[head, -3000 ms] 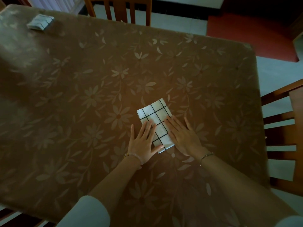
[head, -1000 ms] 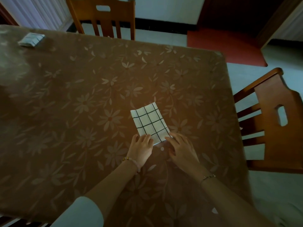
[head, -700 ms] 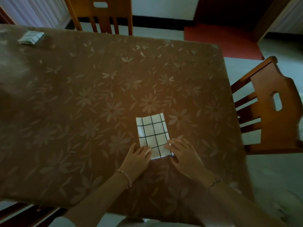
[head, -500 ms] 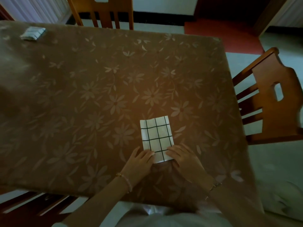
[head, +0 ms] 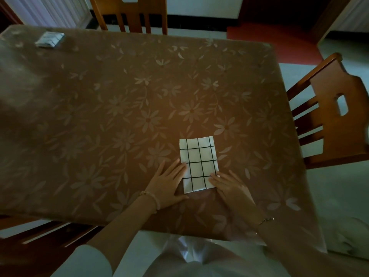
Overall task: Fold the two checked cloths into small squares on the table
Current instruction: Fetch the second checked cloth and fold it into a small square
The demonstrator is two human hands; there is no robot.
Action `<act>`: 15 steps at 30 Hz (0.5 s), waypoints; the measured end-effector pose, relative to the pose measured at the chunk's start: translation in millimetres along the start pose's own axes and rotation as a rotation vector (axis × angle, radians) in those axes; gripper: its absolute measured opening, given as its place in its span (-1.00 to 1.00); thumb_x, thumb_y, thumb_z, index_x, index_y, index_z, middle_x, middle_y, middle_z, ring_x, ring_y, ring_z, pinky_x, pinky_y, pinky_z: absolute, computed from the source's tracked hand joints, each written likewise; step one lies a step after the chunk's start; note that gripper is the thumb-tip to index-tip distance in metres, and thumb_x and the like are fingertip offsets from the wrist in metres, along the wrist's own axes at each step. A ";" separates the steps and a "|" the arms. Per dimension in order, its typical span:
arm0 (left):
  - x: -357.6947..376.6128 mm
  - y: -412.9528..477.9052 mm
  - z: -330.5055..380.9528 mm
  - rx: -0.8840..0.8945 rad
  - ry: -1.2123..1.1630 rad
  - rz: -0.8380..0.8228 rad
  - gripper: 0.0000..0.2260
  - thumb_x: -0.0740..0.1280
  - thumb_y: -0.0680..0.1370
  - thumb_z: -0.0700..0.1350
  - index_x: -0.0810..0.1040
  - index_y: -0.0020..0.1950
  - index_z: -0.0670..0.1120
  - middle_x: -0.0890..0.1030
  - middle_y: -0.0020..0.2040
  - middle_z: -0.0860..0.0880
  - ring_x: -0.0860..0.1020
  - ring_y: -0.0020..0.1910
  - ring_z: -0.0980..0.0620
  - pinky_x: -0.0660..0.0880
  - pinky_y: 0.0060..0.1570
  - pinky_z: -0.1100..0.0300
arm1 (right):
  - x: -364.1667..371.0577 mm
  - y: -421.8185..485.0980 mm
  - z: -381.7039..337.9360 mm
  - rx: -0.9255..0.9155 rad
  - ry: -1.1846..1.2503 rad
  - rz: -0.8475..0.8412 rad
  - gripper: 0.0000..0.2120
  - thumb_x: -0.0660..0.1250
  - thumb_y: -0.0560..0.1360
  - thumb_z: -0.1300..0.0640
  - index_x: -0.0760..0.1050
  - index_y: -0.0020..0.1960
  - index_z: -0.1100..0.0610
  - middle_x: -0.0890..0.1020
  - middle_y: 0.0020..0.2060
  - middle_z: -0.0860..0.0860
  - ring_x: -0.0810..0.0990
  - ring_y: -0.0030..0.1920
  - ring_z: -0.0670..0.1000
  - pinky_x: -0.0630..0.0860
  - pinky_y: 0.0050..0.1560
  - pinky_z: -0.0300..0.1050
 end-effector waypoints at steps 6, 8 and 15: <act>5.6 5.6 -8.2 0.009 -0.128 -0.012 -0.13 0.03 0.38 0.42 0.02 0.51 -0.11 0.12 0.51 -0.02 -0.05 0.50 0.02 -0.16 0.45 -0.07 | -7.7 6.9 7.6 0.156 0.227 -0.057 -0.66 0.14 0.47 0.15 0.59 0.14 0.03 0.64 0.10 -0.05 0.56 0.16 -0.05 0.28 0.38 0.01; 1.1 6.7 -10.3 -0.026 -0.226 0.015 -0.15 0.09 0.39 0.40 0.02 0.51 -0.08 0.13 0.51 0.00 -0.08 0.50 0.05 -0.20 0.46 -0.02 | -16.7 12.6 9.6 0.203 0.305 -0.061 -0.70 0.19 0.51 0.19 0.56 0.17 0.04 0.61 0.12 -0.06 0.50 0.19 -0.08 0.27 0.37 -0.06; -13.5 18.8 -24.9 -0.277 -0.554 0.142 -0.58 0.26 0.49 0.13 0.43 0.24 -0.09 0.47 0.22 -0.06 0.32 0.29 -0.04 0.12 0.35 0.12 | -43.6 49.2 24.6 0.277 0.411 0.030 -0.84 0.32 0.48 0.15 0.59 0.04 0.08 0.65 -0.11 -0.06 0.60 -0.12 -0.07 0.51 -0.10 -0.21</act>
Point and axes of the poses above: each hand's wrist, its own y-axis towards the middle knuckle, its own x-axis out of the palm, z = x × y, the point moved 6 cm from there along y, towards the middle knuckle
